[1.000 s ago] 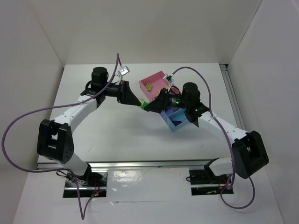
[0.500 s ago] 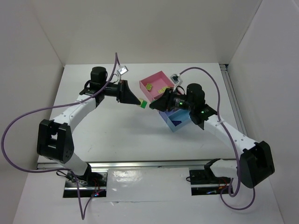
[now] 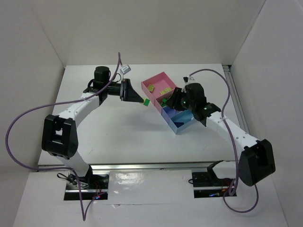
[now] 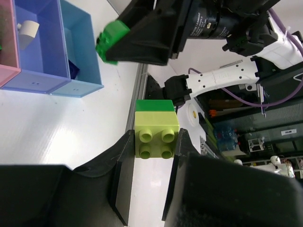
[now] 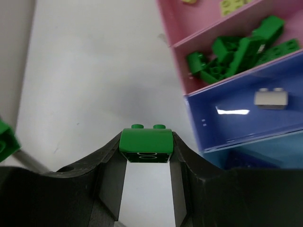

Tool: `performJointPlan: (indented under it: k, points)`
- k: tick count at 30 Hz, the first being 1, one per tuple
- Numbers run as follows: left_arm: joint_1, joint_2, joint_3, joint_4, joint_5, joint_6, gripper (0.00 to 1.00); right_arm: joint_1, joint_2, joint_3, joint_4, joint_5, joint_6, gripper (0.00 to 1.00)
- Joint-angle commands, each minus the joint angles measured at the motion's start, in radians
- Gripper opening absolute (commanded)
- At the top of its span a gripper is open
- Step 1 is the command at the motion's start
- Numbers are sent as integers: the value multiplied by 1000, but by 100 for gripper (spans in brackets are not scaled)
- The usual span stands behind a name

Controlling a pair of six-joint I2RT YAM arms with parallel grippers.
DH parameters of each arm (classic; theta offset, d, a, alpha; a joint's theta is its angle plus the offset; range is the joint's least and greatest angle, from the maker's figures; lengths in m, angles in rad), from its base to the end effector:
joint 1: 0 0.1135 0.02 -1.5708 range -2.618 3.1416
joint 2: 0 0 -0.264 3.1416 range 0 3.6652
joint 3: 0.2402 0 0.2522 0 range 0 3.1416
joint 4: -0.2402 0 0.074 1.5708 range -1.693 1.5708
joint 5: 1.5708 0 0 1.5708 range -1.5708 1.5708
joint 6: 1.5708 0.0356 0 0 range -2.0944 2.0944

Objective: Sort the legos into containers by color

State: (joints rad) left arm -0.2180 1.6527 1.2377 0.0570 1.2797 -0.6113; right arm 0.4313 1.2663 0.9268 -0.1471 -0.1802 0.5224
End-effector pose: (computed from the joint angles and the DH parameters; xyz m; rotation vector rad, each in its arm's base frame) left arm 0.3527 -0.1131 0.3032 0.5666 1.9710 -1.7506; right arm 0.2591 0.1263 0.2894 -0.0188 2.1404 0.7624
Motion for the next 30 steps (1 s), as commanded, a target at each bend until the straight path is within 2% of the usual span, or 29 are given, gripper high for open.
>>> performJointPlan:
  k: [1, 8, 15, 18, 19, 22, 24, 28, 30]
  points:
    - [3, 7, 11, 53, -2, -24, 0, -2, 56, 110, -71, 203, -30, 9]
    - [12, 16, 11, 1, -11, 7, 0, -2, 324, 288, -94, 304, -85, 10]
    - [12, 16, 20, -31, -22, 16, 0, -2, 450, 354, -42, 304, -107, 19]
    - [12, 16, 20, -31, -22, 16, 0, -2, 479, 366, -29, 263, -140, 54]
    - [12, 16, 20, -42, -31, 16, 0, -2, 479, 380, -29, 263, -140, 58]
    - [12, 16, 20, -57, -31, 25, 0, -2, 437, 363, -29, 275, -150, 80]
    - [12, 25, 20, -57, -42, 25, 0, -2, 406, 340, -29, 300, -150, 88]
    - [12, 35, 11, -5, -31, 1, 0, -2, 297, 307, -36, 300, -159, 82]
    - [12, 35, 11, -5, -20, 1, 0, -2, 272, 284, -22, 265, -159, 76]
